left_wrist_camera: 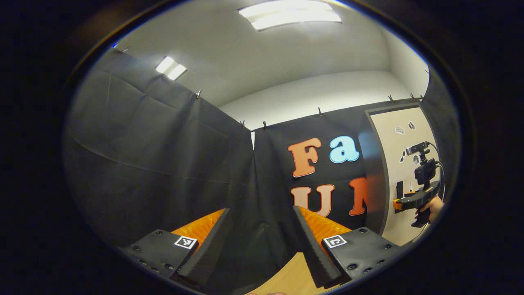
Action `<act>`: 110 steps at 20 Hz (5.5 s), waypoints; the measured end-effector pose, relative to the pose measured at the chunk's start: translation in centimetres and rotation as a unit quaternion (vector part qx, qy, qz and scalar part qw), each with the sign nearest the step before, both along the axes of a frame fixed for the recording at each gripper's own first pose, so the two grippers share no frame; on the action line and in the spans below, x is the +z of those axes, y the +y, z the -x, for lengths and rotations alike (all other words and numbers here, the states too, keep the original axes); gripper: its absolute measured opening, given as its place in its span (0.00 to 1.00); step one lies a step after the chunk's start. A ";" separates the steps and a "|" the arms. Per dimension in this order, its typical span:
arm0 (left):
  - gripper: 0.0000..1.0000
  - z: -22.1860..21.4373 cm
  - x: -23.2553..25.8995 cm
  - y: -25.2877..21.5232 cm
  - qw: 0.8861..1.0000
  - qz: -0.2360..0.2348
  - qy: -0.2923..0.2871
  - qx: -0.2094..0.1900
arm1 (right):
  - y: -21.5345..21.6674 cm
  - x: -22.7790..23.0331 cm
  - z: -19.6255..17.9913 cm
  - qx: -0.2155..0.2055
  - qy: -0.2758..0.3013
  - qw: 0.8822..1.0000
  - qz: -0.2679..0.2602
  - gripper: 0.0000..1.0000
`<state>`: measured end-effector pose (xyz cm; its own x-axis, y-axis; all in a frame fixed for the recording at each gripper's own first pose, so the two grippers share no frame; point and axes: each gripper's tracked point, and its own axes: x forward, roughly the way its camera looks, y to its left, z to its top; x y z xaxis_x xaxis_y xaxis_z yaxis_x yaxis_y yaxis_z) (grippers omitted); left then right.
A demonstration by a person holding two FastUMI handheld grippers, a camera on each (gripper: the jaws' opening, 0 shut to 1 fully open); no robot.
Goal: Open the cabinet door with the right hand, grasp the bottle in the cabinet with the left hand and place it on the coaster, then close the cabinet door with the right hand.
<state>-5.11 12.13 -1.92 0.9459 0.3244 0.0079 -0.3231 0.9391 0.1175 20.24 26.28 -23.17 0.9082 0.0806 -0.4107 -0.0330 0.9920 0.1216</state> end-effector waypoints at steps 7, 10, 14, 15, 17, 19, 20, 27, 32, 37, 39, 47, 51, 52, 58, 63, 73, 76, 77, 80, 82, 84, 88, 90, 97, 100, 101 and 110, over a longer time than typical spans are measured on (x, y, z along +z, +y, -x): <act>0.96 0.4 -0.6 -0.1 1.000 0.009 0.007 -0.002 | 1.0 -3.5 0.3 -0.006 0.073 0.996 -0.057 0.45; 0.93 0.4 -0.7 0.3 1.000 0.011 0.005 0.008 | 1.0 -3.3 0.2 -0.003 0.069 0.996 -0.050 0.36; 0.93 0.5 -1.3 0.2 1.000 0.018 0.014 0.010 | 0.9 -3.3 0.6 0.003 0.068 0.996 -0.052 0.25; 0.93 0.5 -1.3 0.3 1.000 0.018 0.016 0.011 | 1.0 -3.3 0.6 0.006 0.068 0.996 -0.057 0.24; 0.93 0.5 -1.3 0.1 1.000 0.020 0.015 0.010 | 1.0 -3.2 0.7 0.018 0.061 0.996 -0.055 0.23; 0.93 0.2 -1.3 -0.5 1.000 0.026 0.013 0.002 | 1.0 -2.9 1.2 0.032 0.052 0.996 -0.058 0.23; 0.93 0.1 -1.4 -0.8 0.999 0.029 0.014 -0.004 | 1.0 -2.6 1.6 0.040 0.047 0.996 -0.064 0.23; 0.96 0.1 -2.0 -2.6 0.998 0.051 0.015 -0.034 | 0.1 0.0 6.5 0.098 -0.012 0.991 -0.085 0.23; 0.96 0.3 -3.4 -5.0 0.994 0.074 0.040 -0.073 | -0.7 1.4 8.3 0.117 -0.031 0.987 -0.102 0.23; 0.93 -0.1 -4.0 -6.9 0.991 0.081 0.044 -0.097 | -2.1 2.0 9.7 0.119 -0.063 0.985 -0.110 0.23; 0.96 0.0 -4.3 -7.5 0.989 0.079 0.055 -0.109 | -2.7 2.4 10.0 0.116 -0.078 0.984 -0.111 0.23; 0.92 -0.4 -5.2 -10.9 0.979 0.097 0.072 -0.161 | -4.9 2.9 11.4 0.105 -0.090 0.981 -0.135 0.22; 0.92 -0.7 -5.5 -12.6 0.975 0.089 0.075 -0.188 | -5.6 2.8 11.5 0.107 -0.096 0.974 -0.173 0.22; 0.92 -0.9 -5.6 -13.3 0.973 0.090 0.076 -0.198 | -5.8 2.9 11.5 0.108 -0.097 0.972 -0.184 0.22; 0.92 -0.4 -6.6 -17.8 0.960 0.096 0.087 -0.247 | -6.8 3.0 12.1 0.118 -0.109 0.970 -0.184 0.25; 0.96 -1.8 -7.8 -22.8 0.950 0.109 0.093 -0.278 | -7.5 2.9 12.2 0.117 -0.117 0.969 -0.183 0.29; 0.92 -5.9 -10.4 -34.1 0.923 0.134 0.108 -0.343 | -8.9 2.5 12.6 0.111 -0.146 0.980 -0.084 0.49; 0.96 -7.0 -11.5 -37.4 0.913 0.128 0.121 -0.367 | -9.3 2.2 12.4 0.101 -0.148 0.980 -0.089 0.55; 0.96 -7.3 -11.6 -38.4 0.910 0.122 0.123 -0.376 | -9.3 2.2 12.4 0.100 -0.148 0.979 -0.093 0.57; 0.97 -8.2 -12.2 -41.1 0.906 0.115 0.127 -0.387 | -9.6 2.2 12.1 0.091 -0.152 0.980 -0.089 0.61; 0.97 -9.2 -12.5 -42.9 0.902 0.121 0.125 -0.394 | -9.9 2.2 12.0 0.082 -0.153 0.982 -0.077 0.63; 0.97 -10.3 -12.9 -44.6 0.898 0.125 0.125 -0.402 | -10.3 2.2 11.9 0.071 -0.158 0.983 -0.064 0.68; 0.96 -13.1 -14.0 -46.8 0.898 0.121 0.127 -0.404 | -10.6 2.5 11.7 0.056 -0.178 0.981 -0.052 0.59; 0.94 -14.4 -15.1 -47.8 0.898 0.119 0.135 -0.403 | -10.8 2.5 11.6 0.051 -0.182 0.981 -0.054 0.64; 0.97 -19.2 -18.9 -50.3 0.902 0.113 0.161 -0.383 | -11.0 2.6 11.2 0.057 -0.189 0.978 -0.062 0.76; 0.97 -21.5 -20.4 -51.1 0.904 0.118 0.172 -0.374 | -11.0 2.5 11.2 0.058 -0.188 0.978 -0.064 0.86; 0.97 -22.1 -20.8 -51.3 0.903 0.122 0.175 -0.373 | -11.0 2.5 11.2 0.059 -0.188 0.978 -0.065 0.87; 0.97 -25.7 -22.9 -52.4 0.903 0.127 0.190 -0.364 | -11.8 2.4 11.0 0.050 -0.191 0.979 -0.055 0.93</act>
